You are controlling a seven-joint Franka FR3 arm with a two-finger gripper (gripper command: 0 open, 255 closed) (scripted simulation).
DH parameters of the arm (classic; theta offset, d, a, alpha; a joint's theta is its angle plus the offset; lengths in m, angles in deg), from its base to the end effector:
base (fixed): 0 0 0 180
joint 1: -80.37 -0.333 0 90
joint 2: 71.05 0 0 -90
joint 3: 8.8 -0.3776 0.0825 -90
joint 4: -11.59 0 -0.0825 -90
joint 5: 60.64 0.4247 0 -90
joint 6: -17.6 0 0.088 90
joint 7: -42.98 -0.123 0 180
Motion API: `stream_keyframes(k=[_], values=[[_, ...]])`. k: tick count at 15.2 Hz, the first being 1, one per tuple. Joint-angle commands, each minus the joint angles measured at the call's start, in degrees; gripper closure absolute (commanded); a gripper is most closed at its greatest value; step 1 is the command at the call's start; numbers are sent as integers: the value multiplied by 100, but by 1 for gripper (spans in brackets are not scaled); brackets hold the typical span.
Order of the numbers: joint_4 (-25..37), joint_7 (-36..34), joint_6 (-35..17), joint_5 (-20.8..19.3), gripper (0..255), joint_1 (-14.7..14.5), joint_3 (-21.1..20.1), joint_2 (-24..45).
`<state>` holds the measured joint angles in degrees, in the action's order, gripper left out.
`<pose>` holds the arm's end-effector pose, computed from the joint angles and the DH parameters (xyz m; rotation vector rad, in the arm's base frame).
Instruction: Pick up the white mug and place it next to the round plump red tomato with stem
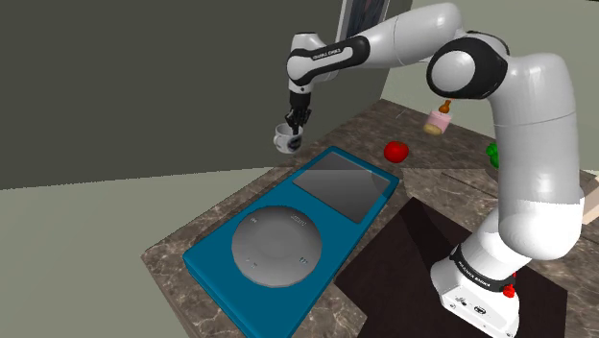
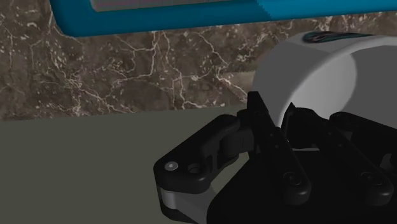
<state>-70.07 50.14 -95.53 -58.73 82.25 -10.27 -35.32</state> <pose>0.7811 -0.0069 0.3402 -3.0857 -0.1533 0.1098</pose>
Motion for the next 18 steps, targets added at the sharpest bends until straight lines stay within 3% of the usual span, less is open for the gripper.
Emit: stream_keyframes(k=[1,3,10,18], values=[[50,-7,121,0,255,-1,-1,-70],[88,-9,190,-1,255,-1,-1,-101],[-679,764,-69,52,255,585,182,-579],[-1052,1685,-175,98,255,1254,431,-816]])
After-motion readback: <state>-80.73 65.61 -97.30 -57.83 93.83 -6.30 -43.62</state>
